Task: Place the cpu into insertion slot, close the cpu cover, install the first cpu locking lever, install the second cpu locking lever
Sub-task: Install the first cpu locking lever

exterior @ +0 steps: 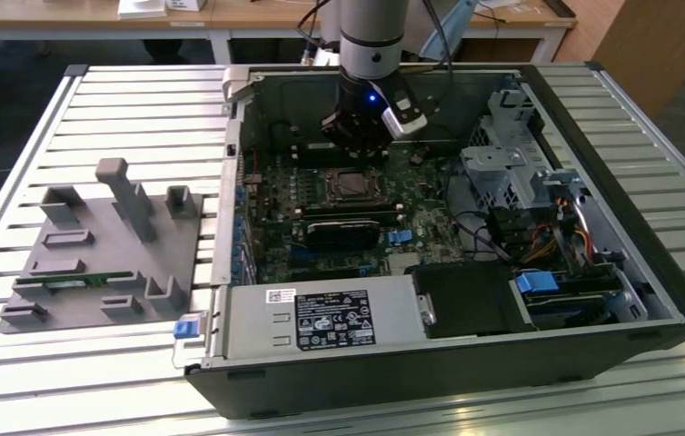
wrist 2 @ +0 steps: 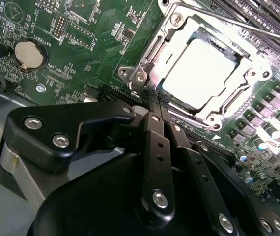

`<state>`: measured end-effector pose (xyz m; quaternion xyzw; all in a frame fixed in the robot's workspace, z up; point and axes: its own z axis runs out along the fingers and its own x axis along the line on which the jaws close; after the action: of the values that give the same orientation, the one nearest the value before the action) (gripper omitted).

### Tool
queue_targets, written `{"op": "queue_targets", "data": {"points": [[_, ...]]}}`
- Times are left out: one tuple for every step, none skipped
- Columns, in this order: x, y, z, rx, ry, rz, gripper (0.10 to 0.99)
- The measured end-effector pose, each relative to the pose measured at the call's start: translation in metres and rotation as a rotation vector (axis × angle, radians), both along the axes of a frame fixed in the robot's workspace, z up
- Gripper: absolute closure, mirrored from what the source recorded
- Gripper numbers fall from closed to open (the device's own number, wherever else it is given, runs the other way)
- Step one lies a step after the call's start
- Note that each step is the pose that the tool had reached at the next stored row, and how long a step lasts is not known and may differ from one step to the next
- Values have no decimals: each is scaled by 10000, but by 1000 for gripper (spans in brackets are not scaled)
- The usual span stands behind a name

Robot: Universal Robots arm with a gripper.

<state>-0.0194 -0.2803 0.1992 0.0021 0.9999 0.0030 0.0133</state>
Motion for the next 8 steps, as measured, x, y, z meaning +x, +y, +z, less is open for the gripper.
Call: {"op": "queue_targets", "data": {"points": [[0,1,0,-1,0,0,969],[0,2,0,-1,-1,0,969],[0,3,1,0,-2,0,969],[0,4,2,0,-2,-1,969],[0,5,2,0,-2,0,969],[0,8,1,-3,-2,-1,969],[0,9,0,-15,-2,-2,969],[0,11,-3,-29,-1,-2,969]]}}
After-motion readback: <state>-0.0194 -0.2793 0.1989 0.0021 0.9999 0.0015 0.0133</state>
